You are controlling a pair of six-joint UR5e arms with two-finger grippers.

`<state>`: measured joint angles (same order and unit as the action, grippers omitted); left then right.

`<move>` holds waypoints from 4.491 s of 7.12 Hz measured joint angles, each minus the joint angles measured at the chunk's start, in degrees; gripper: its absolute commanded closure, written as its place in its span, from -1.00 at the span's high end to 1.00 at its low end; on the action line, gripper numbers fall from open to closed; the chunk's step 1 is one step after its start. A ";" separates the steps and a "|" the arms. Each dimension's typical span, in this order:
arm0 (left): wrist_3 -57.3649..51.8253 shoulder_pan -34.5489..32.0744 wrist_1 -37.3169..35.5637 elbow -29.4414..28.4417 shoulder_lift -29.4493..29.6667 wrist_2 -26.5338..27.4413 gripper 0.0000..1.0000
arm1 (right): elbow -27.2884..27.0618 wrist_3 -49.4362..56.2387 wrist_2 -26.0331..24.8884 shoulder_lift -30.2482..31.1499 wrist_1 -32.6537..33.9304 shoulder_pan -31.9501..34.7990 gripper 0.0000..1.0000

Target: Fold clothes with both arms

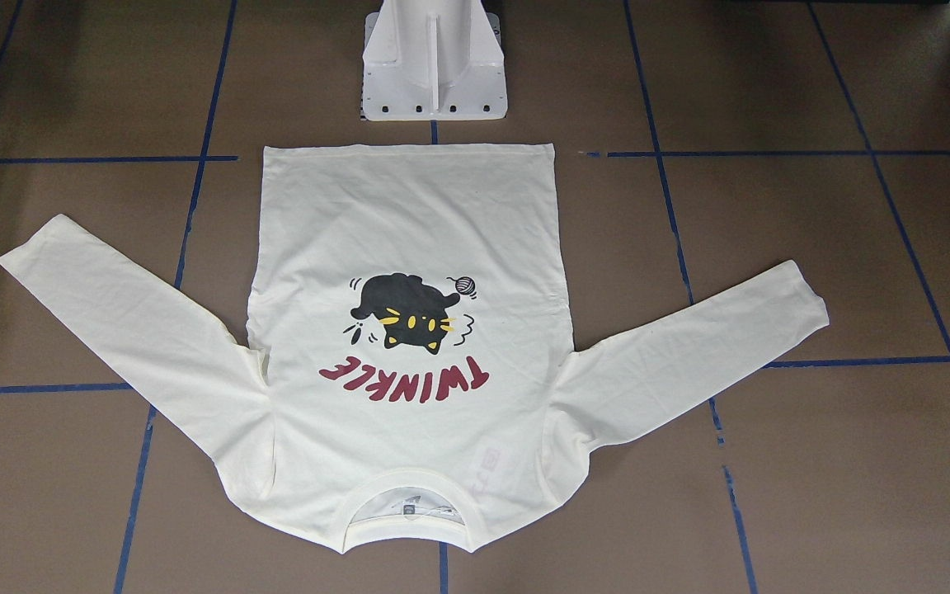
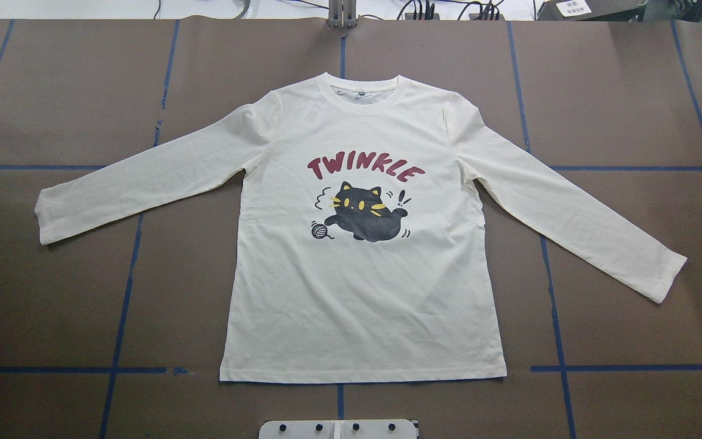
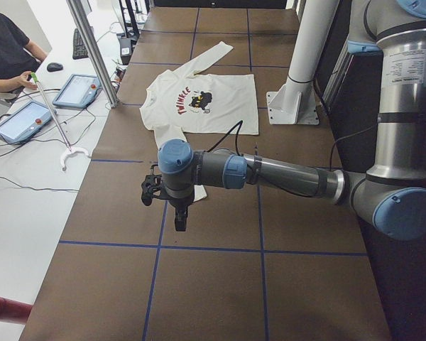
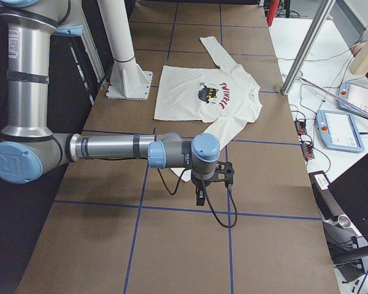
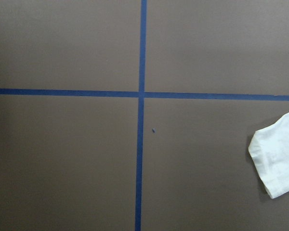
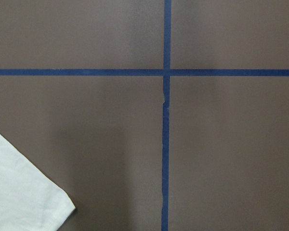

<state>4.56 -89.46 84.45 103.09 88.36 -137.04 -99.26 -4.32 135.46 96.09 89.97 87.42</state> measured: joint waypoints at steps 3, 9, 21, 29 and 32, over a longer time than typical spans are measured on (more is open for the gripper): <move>-0.75 0.59 1.26 3.96 -2.70 -0.09 1.00 | 0.10 0.00 0.15 0.01 -0.28 0.03 1.00; -1.13 1.26 11.52 2.57 -4.95 -4.66 1.00 | 0.77 -8.06 4.20 3.30 -13.76 -9.85 0.98; -0.97 1.57 16.97 -1.67 -3.92 -8.51 1.00 | 12.18 -43.03 0.24 2.48 -40.99 -27.46 -1.00; -1.04 1.91 17.48 -2.62 -3.32 -10.36 1.00 | 7.43 -69.24 1.79 -32.64 -21.78 -36.01 -1.00; -0.97 1.98 21.34 -5.61 -2.87 -10.56 1.00 | 27.15 -73.88 -17.94 -63.12 -16.42 -48.46 -1.00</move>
<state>3.59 -87.48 105.79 97.48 85.49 -147.61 -72.11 -78.20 117.53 32.97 73.55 38.95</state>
